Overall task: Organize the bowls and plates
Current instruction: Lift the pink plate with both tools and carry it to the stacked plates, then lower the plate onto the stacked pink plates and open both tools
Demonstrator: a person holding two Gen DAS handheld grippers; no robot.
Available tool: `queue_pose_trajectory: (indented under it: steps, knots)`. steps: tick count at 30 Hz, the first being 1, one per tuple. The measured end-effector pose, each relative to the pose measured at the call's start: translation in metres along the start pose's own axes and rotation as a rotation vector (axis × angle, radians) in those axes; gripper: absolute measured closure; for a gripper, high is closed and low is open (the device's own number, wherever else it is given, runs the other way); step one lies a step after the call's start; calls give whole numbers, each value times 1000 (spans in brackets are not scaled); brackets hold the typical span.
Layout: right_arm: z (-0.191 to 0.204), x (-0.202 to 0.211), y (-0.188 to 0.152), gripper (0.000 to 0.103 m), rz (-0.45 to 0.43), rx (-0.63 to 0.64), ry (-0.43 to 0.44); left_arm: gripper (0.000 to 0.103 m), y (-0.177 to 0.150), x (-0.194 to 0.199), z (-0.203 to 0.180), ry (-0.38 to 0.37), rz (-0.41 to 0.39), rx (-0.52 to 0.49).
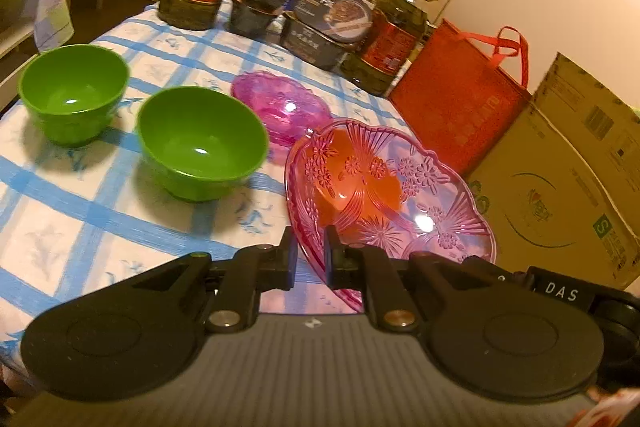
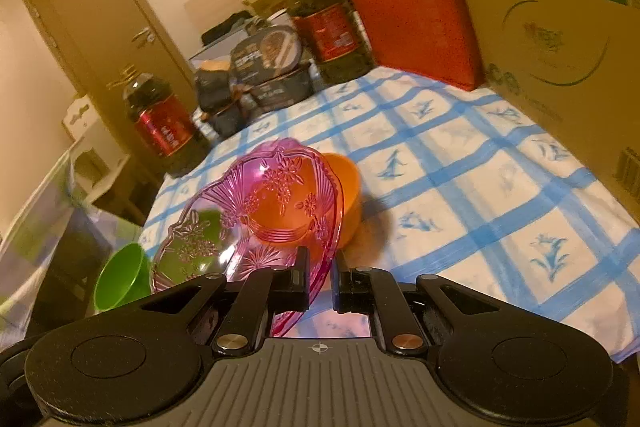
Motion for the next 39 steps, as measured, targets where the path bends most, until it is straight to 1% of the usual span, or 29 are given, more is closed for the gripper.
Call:
queue_pose_trajectory:
  steps: [10, 22, 32, 39]
  knots:
    - [20, -12, -8, 93, 27, 35, 17, 91, 6, 8, 21, 27, -5, 23]
    - [30, -29, -6, 93, 49, 49, 22, 92, 17, 2, 33, 43, -6, 38]
    - [38, -50, 9, 93, 52, 48, 33, 92, 38, -12, 36, 47, -14, 36]
    - [49, -77, 29, 93, 56, 58, 39, 92, 65, -36, 42, 50, -9, 41]
Point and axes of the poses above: each gripper's, at about its wrist camera, not at the fingertips, and x roughly against the way its jaws point, z to its left, y to its top, the point moved 6 cm from there along -x, roughly the way its jaws point, and after that the axes turned 3 degrees about -x, right-handed, at the moved point
